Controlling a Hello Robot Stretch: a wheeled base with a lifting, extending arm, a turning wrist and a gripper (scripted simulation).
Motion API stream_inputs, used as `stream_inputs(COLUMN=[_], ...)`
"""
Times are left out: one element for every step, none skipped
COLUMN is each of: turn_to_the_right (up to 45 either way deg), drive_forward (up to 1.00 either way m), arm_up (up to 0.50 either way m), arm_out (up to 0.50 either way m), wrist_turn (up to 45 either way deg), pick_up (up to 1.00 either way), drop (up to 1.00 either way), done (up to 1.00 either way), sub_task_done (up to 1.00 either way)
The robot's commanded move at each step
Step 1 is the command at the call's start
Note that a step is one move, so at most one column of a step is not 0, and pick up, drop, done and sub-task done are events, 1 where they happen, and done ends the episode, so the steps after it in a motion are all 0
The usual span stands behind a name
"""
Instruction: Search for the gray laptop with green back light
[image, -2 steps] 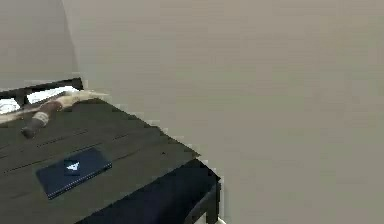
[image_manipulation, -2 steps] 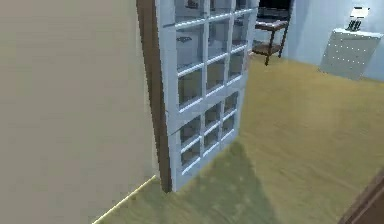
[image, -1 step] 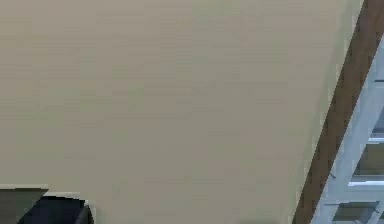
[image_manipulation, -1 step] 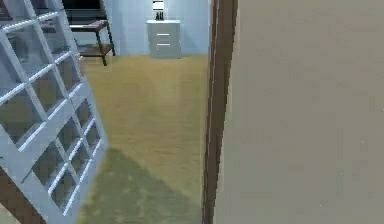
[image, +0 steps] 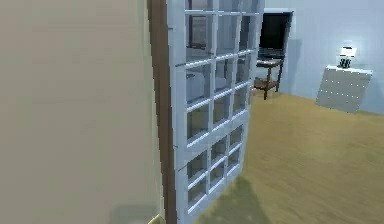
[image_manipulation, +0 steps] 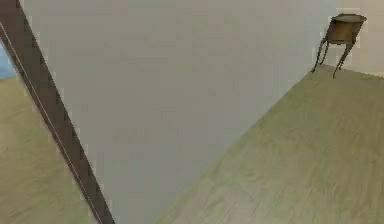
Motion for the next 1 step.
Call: stream_inputs(turn_to_the_right=[27.0], drive_forward=[0.00], arm_up=[0.00], arm_out=[0.00], wrist_turn=[0.0], pick_up=[0.00], drop=[0.00], done=[0.00], sub_task_done=[0.00])
